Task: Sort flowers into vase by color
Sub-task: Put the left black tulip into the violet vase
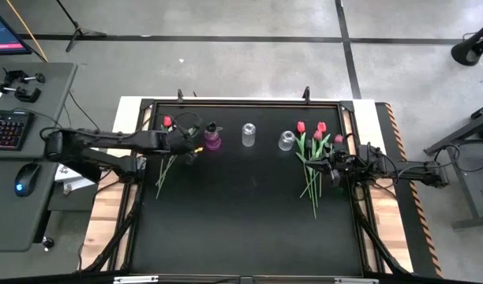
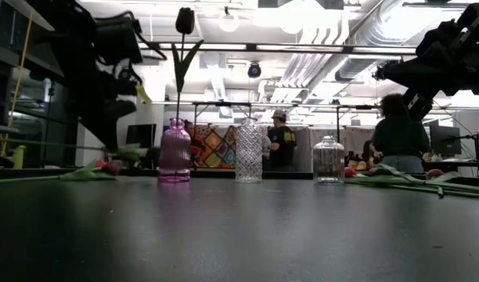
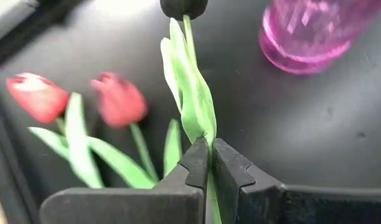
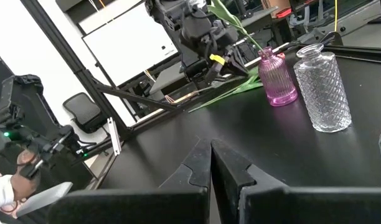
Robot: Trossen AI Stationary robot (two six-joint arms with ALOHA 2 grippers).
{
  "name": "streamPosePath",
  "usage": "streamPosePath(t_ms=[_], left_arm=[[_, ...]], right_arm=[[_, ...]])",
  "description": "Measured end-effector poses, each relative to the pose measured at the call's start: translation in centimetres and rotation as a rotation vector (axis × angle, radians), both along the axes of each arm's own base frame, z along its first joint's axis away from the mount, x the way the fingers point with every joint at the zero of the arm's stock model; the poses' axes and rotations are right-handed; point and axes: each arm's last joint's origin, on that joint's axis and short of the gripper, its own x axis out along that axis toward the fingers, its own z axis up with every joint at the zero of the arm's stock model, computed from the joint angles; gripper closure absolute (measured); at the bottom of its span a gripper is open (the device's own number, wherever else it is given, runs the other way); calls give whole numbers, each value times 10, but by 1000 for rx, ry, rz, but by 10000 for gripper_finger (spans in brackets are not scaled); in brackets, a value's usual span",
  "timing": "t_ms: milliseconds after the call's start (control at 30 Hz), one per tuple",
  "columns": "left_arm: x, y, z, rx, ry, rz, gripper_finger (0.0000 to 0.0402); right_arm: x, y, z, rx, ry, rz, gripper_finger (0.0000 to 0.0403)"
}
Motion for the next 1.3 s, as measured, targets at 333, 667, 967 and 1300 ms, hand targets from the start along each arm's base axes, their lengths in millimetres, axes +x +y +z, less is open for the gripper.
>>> streamPosePath(t_ms=[333, 667, 967, 1300], left_arm=[[-15, 3, 34, 302, -151, 104, 401], [1, 8, 76, 563, -430, -10, 401], [-7, 4, 61, 756, -724, -118, 401], [-34, -7, 67, 982, -1139, -251, 401]], right_arm=[[0, 0, 0, 0, 0, 0, 402], [0, 0, 0, 0, 0, 0, 402], [0, 0, 0, 0, 0, 0, 402], [0, 0, 0, 0, 0, 0, 402]])
